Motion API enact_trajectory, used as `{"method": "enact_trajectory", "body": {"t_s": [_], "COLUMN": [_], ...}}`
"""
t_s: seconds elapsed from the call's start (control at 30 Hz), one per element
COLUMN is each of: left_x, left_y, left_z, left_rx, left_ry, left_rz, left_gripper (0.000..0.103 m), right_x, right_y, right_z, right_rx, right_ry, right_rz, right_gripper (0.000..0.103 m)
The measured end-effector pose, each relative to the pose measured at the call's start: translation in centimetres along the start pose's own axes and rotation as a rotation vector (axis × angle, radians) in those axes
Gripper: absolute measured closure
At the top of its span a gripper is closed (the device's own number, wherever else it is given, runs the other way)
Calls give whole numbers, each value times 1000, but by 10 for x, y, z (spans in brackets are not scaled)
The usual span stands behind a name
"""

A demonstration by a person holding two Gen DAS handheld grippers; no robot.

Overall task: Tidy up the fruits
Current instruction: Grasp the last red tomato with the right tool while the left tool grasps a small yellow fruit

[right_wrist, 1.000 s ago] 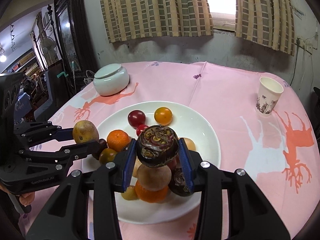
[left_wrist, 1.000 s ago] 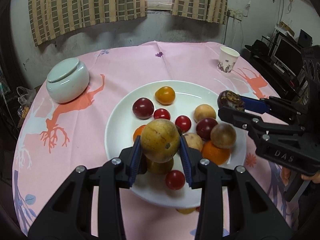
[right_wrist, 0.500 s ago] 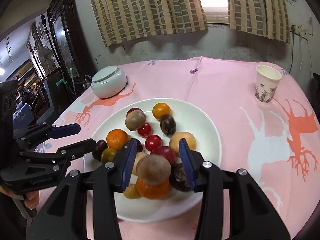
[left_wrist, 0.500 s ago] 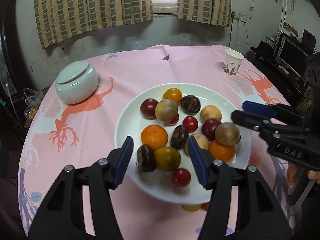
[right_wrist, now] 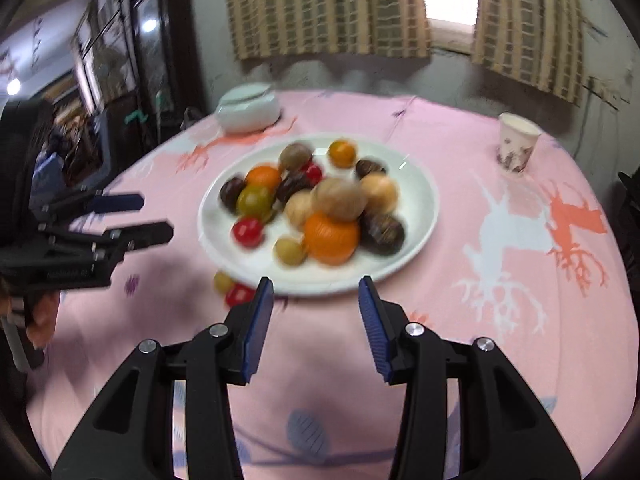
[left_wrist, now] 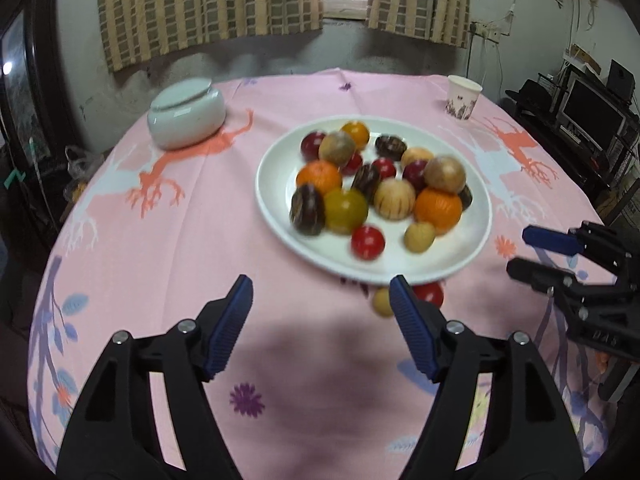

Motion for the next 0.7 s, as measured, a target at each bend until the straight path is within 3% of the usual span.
{"method": "enact_trajectory", "body": {"t_s": [0.13, 0.3, 0.63, 0.7], "left_x": [-16, -37, -42, -40], "left_y": [-5, -8, -14, -16], "left_z": [17, 26, 30, 30], "left_rx": [-32, 18, -13, -15], "left_ry": [54, 60, 94, 84], "left_rz": [-25, -130, -63, -65], "left_gripper": [30, 26, 26, 26], "right_x": [-19, -38, -55, -55], "right_y": [-14, -41, -72, -75], "right_z": [14, 23, 17, 18], "right_rx": [-51, -93, -106, -114], "right_ry": [32, 31, 41, 50], "right_rz": [-2, -8, -4, -2], "right_gripper": [58, 58, 58, 63]}}
Point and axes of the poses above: each gripper's, at about its wrist camera, not at the fingertips, and y roughly against the way its jaws point, x to its right, z to its underside, the point moved 5 cm from there along -y, roughly the way its jaws point, and after that the axes turned 9 degrees about x, right-handed, at the moved point
